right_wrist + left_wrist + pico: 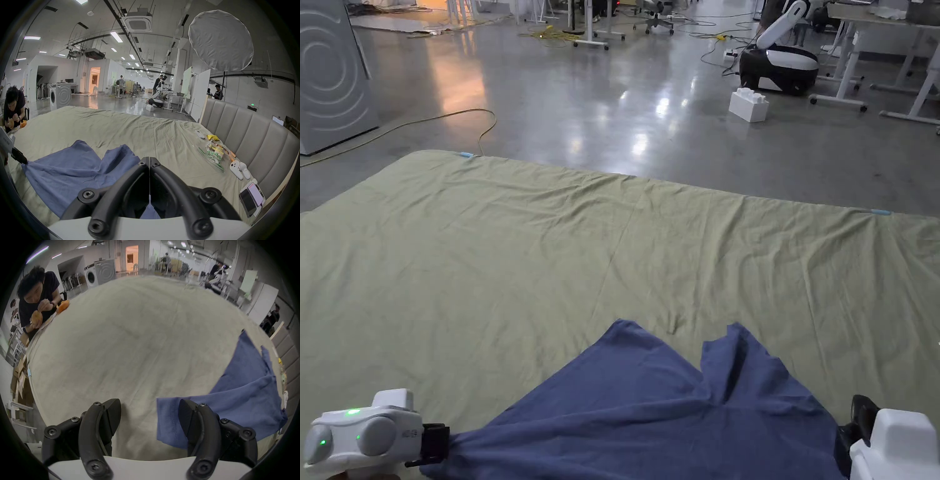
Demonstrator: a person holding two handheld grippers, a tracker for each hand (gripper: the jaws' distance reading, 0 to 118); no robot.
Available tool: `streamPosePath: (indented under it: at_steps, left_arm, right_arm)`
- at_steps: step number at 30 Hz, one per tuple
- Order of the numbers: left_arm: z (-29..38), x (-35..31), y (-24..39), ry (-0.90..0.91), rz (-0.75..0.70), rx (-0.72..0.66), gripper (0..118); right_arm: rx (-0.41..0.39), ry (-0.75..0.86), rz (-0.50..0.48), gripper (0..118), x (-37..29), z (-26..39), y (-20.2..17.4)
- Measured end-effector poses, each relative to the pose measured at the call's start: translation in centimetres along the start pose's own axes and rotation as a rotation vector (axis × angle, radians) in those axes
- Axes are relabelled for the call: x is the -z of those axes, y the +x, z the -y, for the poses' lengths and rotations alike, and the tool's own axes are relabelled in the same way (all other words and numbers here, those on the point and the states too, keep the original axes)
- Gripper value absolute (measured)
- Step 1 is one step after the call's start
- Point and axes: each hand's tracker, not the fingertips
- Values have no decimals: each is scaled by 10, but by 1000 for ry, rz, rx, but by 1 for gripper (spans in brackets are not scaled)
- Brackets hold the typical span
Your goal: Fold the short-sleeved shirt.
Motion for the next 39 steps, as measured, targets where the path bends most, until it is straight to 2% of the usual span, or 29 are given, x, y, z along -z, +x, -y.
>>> streamPosePath:
  at_steps: [1,4,7,9,10,13,17,18,19,20,22,24,26,27,30,32,33,34,36,37,39]
  left_arm:
    - [1,-1,2,20,30,5,75]
    - [0,-9,15,36,-9,52,71]
    - [5,-15,36,65,-13,153,46]
    - [8,-19,43,86,0,222,16]
    - [11,-21,49,97,23,249,8]
    - [14,-14,46,104,1,264,7]
    - [14,-23,34,115,37,165,6]
    - [15,-27,33,123,37,164,6]
    - [17,-31,33,133,35,169,6]
    - [13,-23,27,139,34,174,6]
    - [14,-29,24,157,33,161,6]
    - [14,-33,23,164,32,134,6]
    - [13,-35,25,163,22,133,6]
    - [12,-35,26,163,20,140,6]
    - [12,-28,26,168,11,158,6]
    - [13,-34,33,177,8,156,6]
    - [12,-35,33,183,14,152,6]
    - [12,-35,33,190,14,152,6]
    - [12,-44,40,210,8,157,6]
    - [12,-46,41,220,11,160,6]
    - [11,-49,42,236,23,159,6]
  right_arm:
    - [-7,-8,-2,1,1,1,0]
    - [-23,-24,-7,1,6,6,-2]
    - [-19,-46,-20,1,14,9,-5]
    - [-8,-42,-31,1,21,9,-5]
    - [-2,-43,-40,1,28,7,-3]
    - [16,-102,-67,4,55,4,1]
    - [7,-250,-109,57,112,2,15]
    - [27,-320,-132,58,128,4,21]
    - [21,-377,-114,58,145,5,25]
    - [14,-417,-141,58,163,6,26]
    - [-31,-481,-155,59,192,12,30]
    - [-60,-535,-180,65,221,19,29]
    - [-60,-597,-223,78,245,29,28]
    - [-57,-622,-239,80,255,33,27]
    - [-63,-711,-256,78,271,46,20]
    - [-60,-710,-286,63,270,54,13]
    - [-106,-680,-248,61,267,51,9]
    - [-115,-685,-255,54,268,51,5]
    - [-116,-668,-271,18,263,49,2]
    - [-129,-655,-260,3,262,49,-1]
    - [-156,-659,-245,3,257,47,-9]
